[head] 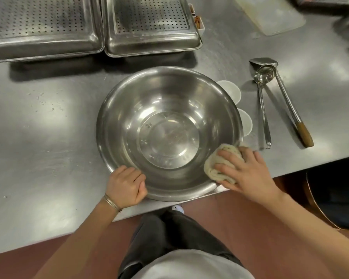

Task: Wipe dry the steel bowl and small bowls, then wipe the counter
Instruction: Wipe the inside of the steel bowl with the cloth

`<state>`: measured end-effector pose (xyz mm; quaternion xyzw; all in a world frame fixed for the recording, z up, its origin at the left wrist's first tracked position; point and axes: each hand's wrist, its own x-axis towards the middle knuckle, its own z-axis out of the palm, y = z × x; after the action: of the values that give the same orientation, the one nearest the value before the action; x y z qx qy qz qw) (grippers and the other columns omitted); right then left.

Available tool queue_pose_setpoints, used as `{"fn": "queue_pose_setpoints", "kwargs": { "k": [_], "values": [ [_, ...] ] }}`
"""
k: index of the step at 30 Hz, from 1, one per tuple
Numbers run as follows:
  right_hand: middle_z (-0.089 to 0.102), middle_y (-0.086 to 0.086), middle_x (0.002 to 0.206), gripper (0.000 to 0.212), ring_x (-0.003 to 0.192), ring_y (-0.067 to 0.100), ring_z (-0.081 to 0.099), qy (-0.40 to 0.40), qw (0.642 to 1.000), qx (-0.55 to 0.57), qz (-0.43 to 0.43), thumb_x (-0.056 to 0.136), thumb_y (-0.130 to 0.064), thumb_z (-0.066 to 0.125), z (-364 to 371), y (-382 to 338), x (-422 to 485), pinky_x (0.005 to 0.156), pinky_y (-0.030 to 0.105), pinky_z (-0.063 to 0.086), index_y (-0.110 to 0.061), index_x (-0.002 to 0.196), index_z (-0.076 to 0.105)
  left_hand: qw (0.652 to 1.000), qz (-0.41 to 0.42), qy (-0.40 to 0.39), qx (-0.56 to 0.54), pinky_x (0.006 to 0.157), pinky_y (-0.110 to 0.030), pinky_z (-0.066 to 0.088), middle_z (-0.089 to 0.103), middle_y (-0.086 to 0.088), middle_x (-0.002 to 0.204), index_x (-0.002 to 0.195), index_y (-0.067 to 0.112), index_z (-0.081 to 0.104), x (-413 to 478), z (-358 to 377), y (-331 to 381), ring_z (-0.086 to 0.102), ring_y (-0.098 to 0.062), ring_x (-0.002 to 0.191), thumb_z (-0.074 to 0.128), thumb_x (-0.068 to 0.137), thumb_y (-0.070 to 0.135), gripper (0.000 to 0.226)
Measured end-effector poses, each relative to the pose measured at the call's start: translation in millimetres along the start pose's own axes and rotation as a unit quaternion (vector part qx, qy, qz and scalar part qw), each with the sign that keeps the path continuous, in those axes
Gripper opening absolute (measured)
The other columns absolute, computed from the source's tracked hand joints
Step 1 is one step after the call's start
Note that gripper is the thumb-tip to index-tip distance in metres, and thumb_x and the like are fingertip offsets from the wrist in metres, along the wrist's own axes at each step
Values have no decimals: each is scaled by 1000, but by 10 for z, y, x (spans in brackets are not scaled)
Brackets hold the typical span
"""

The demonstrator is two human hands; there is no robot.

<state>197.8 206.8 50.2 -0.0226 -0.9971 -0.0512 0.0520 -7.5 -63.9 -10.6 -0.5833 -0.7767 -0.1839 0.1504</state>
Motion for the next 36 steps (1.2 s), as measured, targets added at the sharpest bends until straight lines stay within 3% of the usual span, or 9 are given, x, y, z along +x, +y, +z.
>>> {"fn": "queue_pose_setpoints", "kwargs": {
  "k": [4,7,10,15,19,25,30,36],
  "values": [
    [47,-3,130,42,90,37,45,29,994,21,107,90,-63,33,73,359,138,72,47,45,-33,110,53,999,14,-46,-3,58,-28,26,52,-1,52,54,12,57,-40,-125,-264,48,-21,45,37,81,17,34],
    [55,4,129,30,88,36,45,67,992,32,104,90,-51,46,108,232,187,73,47,44,-30,110,54,998,-13,-60,-12,63,-27,32,62,2,63,65,15,65,-2,-187,-65,57,-19,57,41,83,23,30],
    [54,4,130,30,93,35,45,75,991,79,80,89,-50,47,113,-84,182,73,42,44,-31,111,53,997,-5,-62,-50,66,-27,39,64,4,72,77,17,67,62,-50,499,58,-17,68,47,81,30,24],
    [61,-4,116,29,78,28,51,-29,994,64,-84,82,-53,48,118,-249,329,62,38,48,-35,97,64,999,17,-40,-4,49,-26,34,51,4,57,62,19,57,53,95,540,49,-15,51,40,93,30,37],
    [64,-2,106,35,70,27,52,-117,984,-2,-138,77,-52,40,156,198,618,57,37,50,-36,91,68,998,61,-27,23,54,-24,25,49,2,53,56,15,57,-90,-130,-18,45,-15,45,33,96,22,47],
    [53,-3,125,42,92,27,50,-139,971,87,-172,87,-56,31,398,-147,1149,80,41,47,-37,113,58,1000,22,-18,13,69,-26,40,59,1,64,66,15,62,-220,-110,-114,55,-18,61,37,92,25,37],
    [41,-2,138,34,100,30,47,-248,927,158,-234,89,-48,47,901,-774,1342,90,42,41,-36,121,53,999,-2,33,18,54,-25,28,46,1,49,50,14,51,-200,-11,-138,42,-19,43,35,82,20,36],
    [39,-15,136,28,101,21,44,-367,862,153,-315,87,-46,51,781,-247,1271,94,37,37,-38,113,59,999,-3,47,7,50,-26,26,42,0,47,48,13,49,-216,-4,-189,37,-18,41,29,83,19,41]
  ]
}}
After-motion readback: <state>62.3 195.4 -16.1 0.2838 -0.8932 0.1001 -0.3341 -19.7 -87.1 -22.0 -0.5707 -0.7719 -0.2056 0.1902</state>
